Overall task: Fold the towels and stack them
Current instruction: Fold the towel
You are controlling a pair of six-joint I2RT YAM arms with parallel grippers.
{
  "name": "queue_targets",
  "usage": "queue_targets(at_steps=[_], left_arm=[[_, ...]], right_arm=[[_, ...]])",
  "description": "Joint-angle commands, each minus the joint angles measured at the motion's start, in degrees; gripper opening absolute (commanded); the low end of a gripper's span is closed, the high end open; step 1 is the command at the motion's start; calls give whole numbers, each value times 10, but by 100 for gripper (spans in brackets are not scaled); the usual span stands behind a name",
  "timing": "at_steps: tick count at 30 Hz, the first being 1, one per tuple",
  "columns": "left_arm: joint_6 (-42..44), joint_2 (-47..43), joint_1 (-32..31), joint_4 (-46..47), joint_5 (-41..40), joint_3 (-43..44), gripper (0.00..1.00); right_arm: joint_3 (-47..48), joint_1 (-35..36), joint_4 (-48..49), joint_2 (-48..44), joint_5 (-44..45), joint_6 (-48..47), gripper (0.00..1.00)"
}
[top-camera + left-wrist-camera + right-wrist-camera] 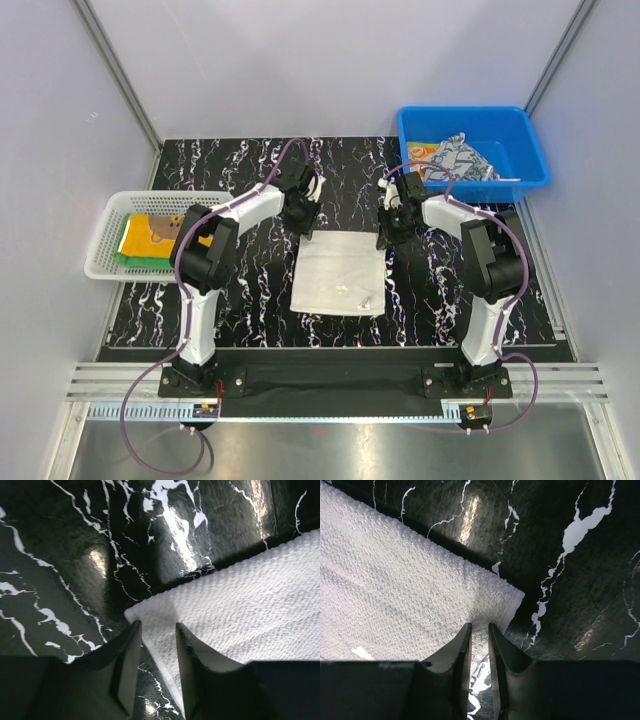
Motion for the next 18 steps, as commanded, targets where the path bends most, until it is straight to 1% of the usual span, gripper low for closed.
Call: queue_targets(at_steps=[1,4,6,7,9,10,12,18], left_arm=[[9,-14,2,-2,-24,30,41],[24,-46,3,0,-8,35,45],[44,-61,3,-2,-15,40,48],[52,-58,3,-7,-18,52,49],[77,-46,4,-26,-22,70,51],[84,-28,5,-35,-19,79,52],[102,-6,5,-59,1,108,52],[132,27,6,-50,49,114,52]], right_arm=[[22,-3,-6,1,33,-42,26],[33,-2,-27,-19,20,-61,28],[37,-3,-35,-40,-7,-73,31],[41,-2,-39,-46,-15,-81,34],[51,-2,-43,-57,-15,-89,37],[54,-2,-46,-57,-14,-103,39],[77,-3,-67,-38,-10,-130,43],[132,-8,-120,10,-31,-200,48]])
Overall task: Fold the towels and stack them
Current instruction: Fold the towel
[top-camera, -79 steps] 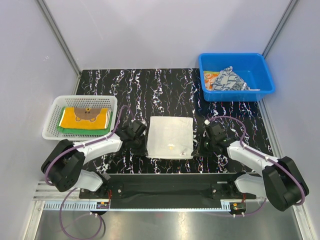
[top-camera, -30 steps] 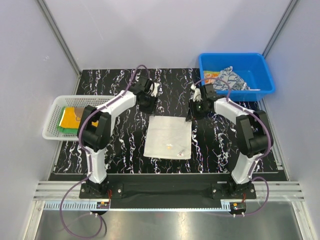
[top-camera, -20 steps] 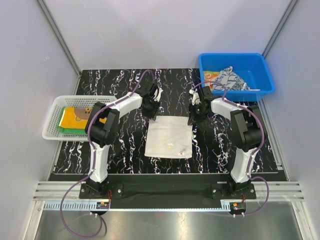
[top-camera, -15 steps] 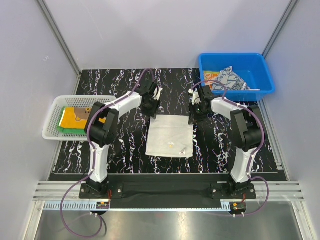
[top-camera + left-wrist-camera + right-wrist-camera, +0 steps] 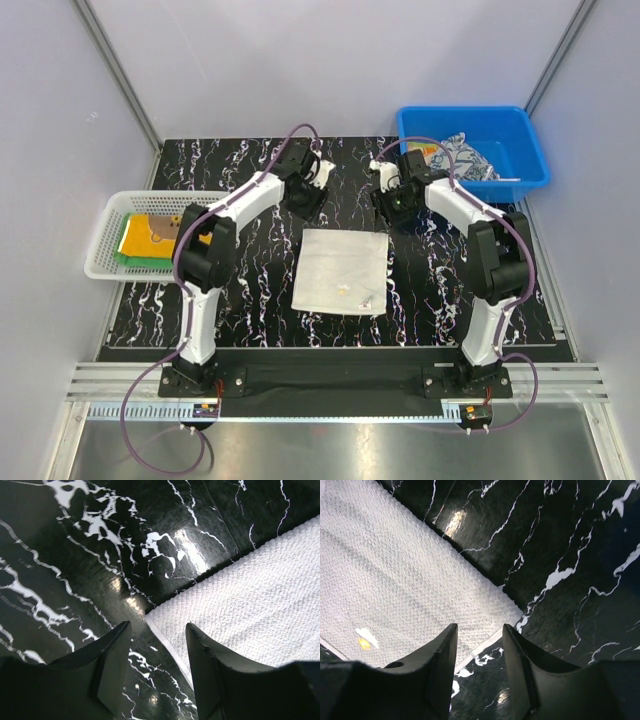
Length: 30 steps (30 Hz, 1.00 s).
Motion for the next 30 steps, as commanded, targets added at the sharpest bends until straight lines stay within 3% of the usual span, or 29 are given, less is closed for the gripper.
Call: queue_targets(at_steps=[1,15,19,21,24,27,30], left_arm=[[36,34,5,-8,35,16,52],[72,86,21,-32,35,52,43],[82,91,23,-38,44,55,34],[82,94,24,-40,44,56,31],[82,100,23,-46,36,62,20],[82,100,23,-53,39,66,9],[79,91,24,-57,27,60,8]], right_arm=[[38,-8,-43,30,-22,-67,49],[105,-21,-68,141,-37,-133,42],[107,-22,-69,147,-47,-139,35],[107,-22,-68,145,-50,-144,36],[115,-22,-72,141,-44,-146,47],[126,-22,-70,137,-51,-150,48],[146,-22,-74,140,-60,-154,48]])
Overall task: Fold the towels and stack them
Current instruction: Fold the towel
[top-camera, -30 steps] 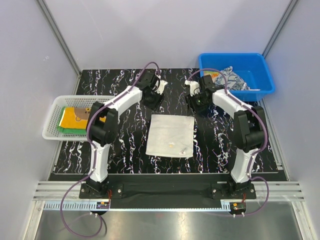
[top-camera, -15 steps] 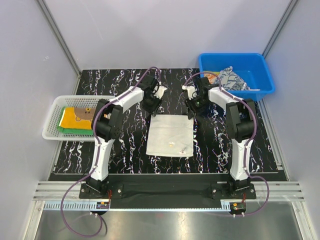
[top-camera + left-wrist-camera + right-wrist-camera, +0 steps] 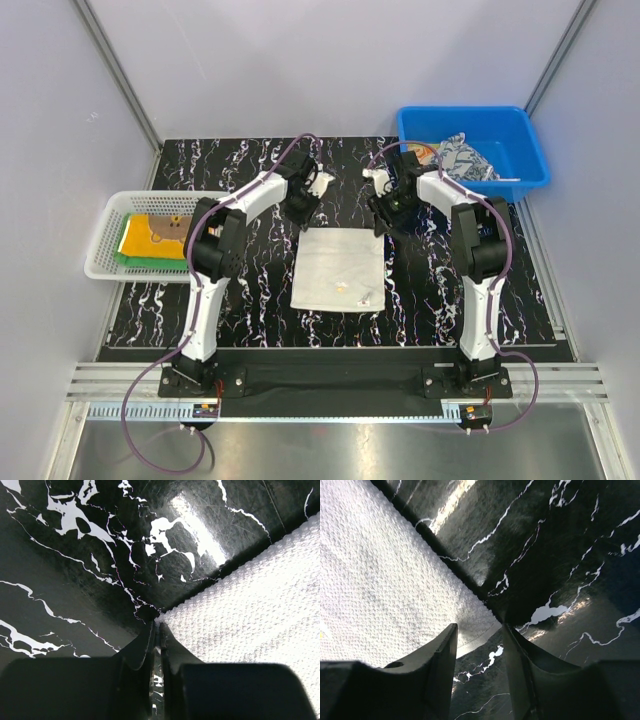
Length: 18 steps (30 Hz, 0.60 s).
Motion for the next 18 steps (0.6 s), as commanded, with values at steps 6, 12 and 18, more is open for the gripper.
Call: queue_targets(at_steps=[6,12,18], left_arm=[[-9,-35,11,-7,-48,-24,18],[-9,-59,19,-6,-43,-26,34],[-6,-61,41,-18,-30,-9,41]], right_arm=[[80,-3,-14,23,-57,-17,49],[112,-3,-50,55,-76,-46,45],[131,-4,-93,81,-101,-75,43]])
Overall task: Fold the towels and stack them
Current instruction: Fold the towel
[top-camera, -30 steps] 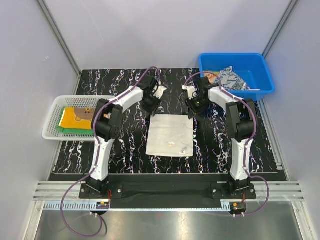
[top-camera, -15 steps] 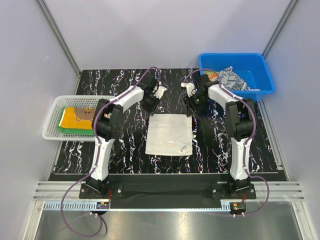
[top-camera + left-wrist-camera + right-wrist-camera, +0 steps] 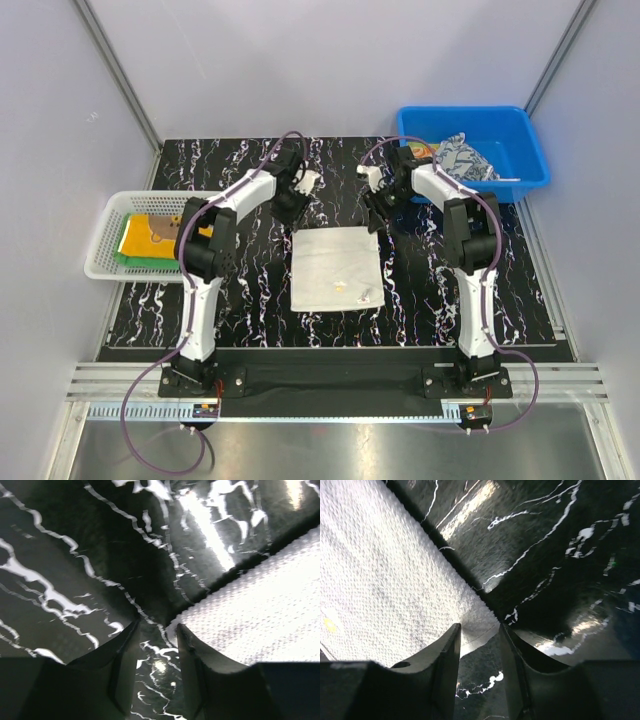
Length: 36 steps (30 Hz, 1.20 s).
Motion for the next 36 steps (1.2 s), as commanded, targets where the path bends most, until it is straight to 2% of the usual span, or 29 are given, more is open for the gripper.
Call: queue_targets(at_steps=[1,4,5,10,14,17,20,24,31,34,36], left_arm=[[10,-34,16,-4,8,22,44],[32,-29,20,-9,25,38,46],[36,-22,20,-11,26,41,47],[51,5,22,-28,62,77,47],[58,21,24,-39,92,85,47],[66,31,24,-55,96,90,46],[76,30,27,-61,108,84,46],[89,33,34,-67,114,82,45],[91,43,39,-72,116,77,38],[93,48,39,-76,121,77,35],[94,51,38,-77,131,81,27]], right_arm=[[31,-3,-41,17,-36,-31,43],[40,-4,-47,32,-35,-33,35],[45,-4,-49,36,-34,-34,29],[46,-5,-51,40,-37,-42,21],[47,-6,-51,39,-33,-44,22],[53,-5,-50,38,-27,-40,38],[62,-6,-56,36,-21,-41,42],[67,-8,-58,34,-28,-44,42],[78,-8,-63,54,-31,-41,33],[75,-8,-59,53,-31,-40,30],[75,-8,-55,52,-34,-40,28]])
